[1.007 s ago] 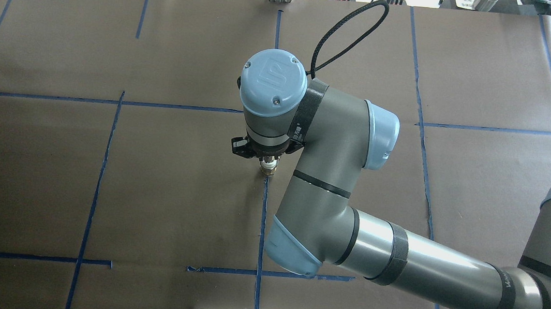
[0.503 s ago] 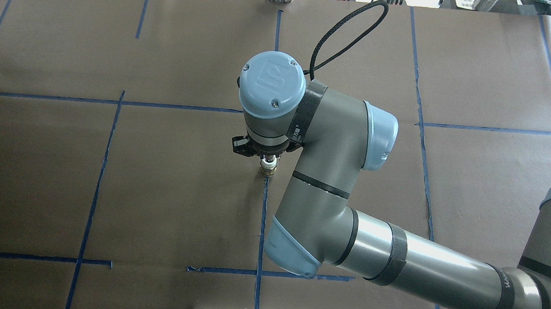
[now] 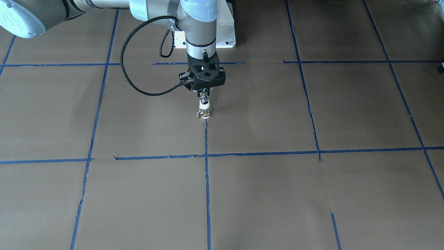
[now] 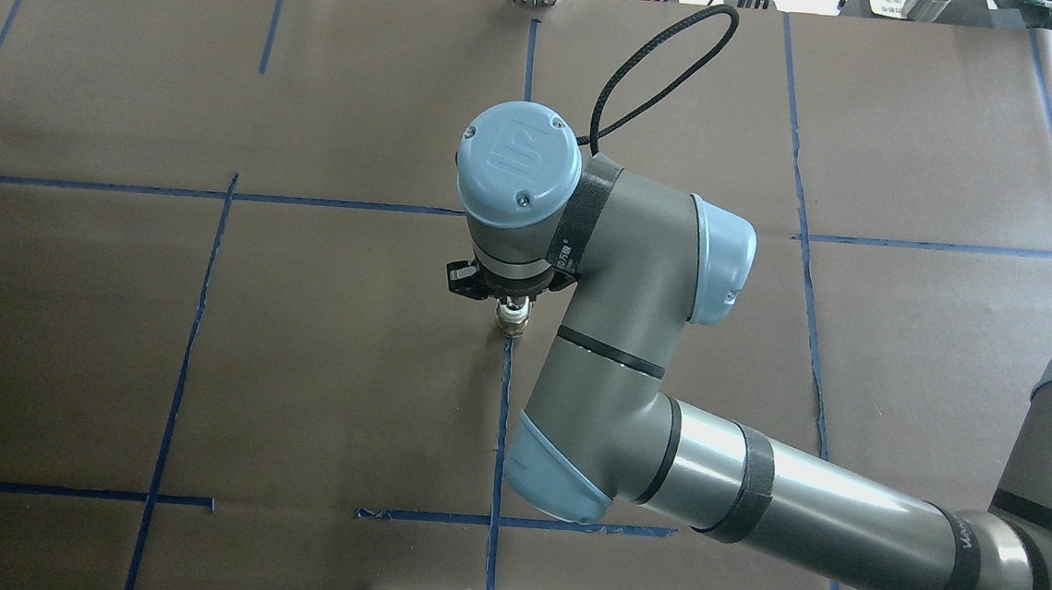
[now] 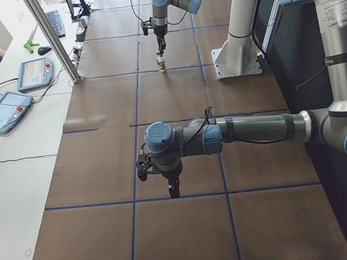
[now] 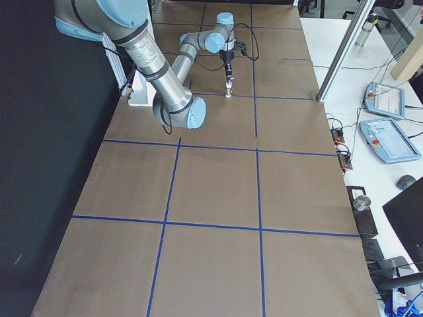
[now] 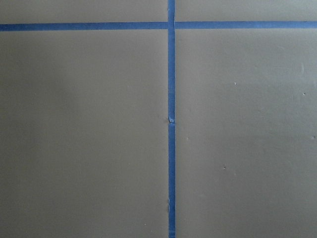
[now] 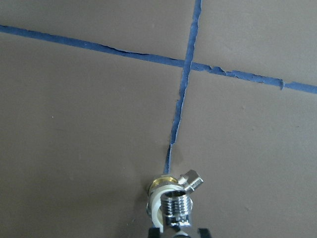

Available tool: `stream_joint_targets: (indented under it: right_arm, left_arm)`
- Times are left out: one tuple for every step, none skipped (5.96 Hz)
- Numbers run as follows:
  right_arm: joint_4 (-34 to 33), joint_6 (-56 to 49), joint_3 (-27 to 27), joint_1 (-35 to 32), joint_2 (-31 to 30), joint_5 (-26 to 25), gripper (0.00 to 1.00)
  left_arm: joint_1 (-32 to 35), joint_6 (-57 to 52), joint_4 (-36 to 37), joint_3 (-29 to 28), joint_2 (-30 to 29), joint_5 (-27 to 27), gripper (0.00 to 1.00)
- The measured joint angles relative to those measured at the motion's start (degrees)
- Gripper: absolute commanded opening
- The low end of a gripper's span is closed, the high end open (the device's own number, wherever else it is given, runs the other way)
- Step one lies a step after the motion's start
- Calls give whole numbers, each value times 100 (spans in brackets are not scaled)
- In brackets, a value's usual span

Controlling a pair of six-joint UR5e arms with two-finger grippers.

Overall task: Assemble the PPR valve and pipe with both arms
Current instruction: 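Lower the chrome valve piece into the white fitting with the right gripper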

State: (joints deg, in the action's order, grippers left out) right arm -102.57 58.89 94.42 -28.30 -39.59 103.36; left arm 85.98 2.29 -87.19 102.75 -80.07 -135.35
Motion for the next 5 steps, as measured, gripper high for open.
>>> stream_joint_targets:
  right_arm:
    - [0, 0, -22, 0, 2, 0, 0]
    - [22, -1, -41, 0, 4, 0, 0]
    - [57, 2, -66, 11, 11, -1, 0]
    - [78, 9, -108, 31, 9, 0, 0]
    - [85, 12, -132, 43, 12, 0, 0]
  left_arm:
    - [2, 0, 0, 4, 0, 0, 100]
    - [1, 0, 0, 7, 0, 0, 100]
    - [-2, 0, 0, 6, 0, 0, 100]
    - [-2, 0, 0, -5, -2, 0, 100]
    - [-2, 0, 0, -13, -10, 0, 100]
